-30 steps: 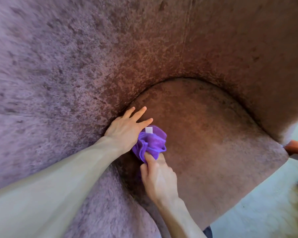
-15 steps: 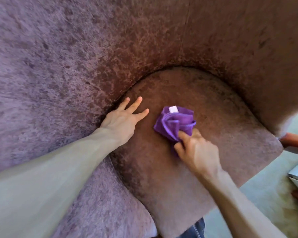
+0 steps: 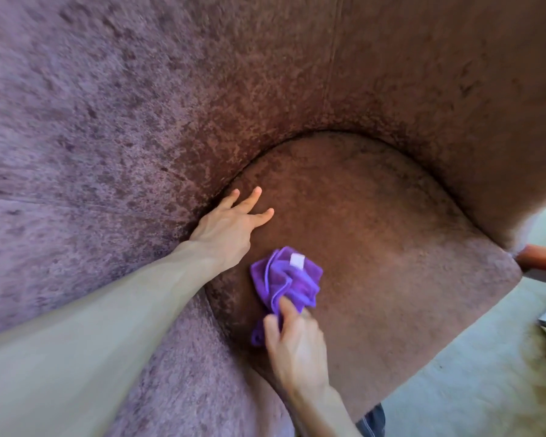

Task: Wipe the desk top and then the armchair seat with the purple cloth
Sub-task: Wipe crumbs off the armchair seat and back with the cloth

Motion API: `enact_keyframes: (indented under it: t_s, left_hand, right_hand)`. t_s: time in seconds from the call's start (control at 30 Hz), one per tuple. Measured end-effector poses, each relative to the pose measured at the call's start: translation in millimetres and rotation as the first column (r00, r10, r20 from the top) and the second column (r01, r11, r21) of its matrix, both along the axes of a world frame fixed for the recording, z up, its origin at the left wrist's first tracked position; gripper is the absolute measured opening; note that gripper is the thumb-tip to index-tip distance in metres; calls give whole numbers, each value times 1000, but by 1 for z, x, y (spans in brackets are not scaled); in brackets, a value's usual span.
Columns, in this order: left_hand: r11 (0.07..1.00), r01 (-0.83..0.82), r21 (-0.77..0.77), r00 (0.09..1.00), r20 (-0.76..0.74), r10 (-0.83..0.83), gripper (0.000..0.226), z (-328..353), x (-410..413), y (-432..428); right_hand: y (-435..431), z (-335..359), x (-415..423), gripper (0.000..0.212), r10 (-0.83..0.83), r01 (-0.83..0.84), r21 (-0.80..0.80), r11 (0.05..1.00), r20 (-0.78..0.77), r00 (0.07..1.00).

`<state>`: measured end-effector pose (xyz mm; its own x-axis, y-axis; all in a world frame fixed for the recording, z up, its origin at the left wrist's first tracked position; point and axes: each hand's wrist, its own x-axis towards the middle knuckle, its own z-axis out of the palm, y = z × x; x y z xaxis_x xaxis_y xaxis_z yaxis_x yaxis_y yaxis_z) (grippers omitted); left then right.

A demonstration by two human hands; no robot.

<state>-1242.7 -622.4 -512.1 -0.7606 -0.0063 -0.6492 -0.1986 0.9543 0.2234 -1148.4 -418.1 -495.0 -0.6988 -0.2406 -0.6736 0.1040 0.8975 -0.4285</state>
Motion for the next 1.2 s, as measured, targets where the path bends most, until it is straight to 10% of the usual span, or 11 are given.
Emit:
enact_keyframes:
  t_s: [0.27,0.67,1.07,1.2]
  left_hand:
    - [999,-16,29,1000,15,16,85,2,-2,-2]
    - [999,-8,49,997,78,4,82,25,5,2]
    - [996,83,-39,993,85,-79,83,27,15,6]
    - [997,64,-36,995,85,-61,82,22,17,7]
  right_hand:
    - [-22,3,9,26,499,-488,-156,859,42,865]
    - [24,14,32,39,527,-557,2,830,320,787]
    - [44,12,-57,28,732,-716,156,680,-79,677]
    - [79,9,-103,33,552,-488,327,809,-138,822]
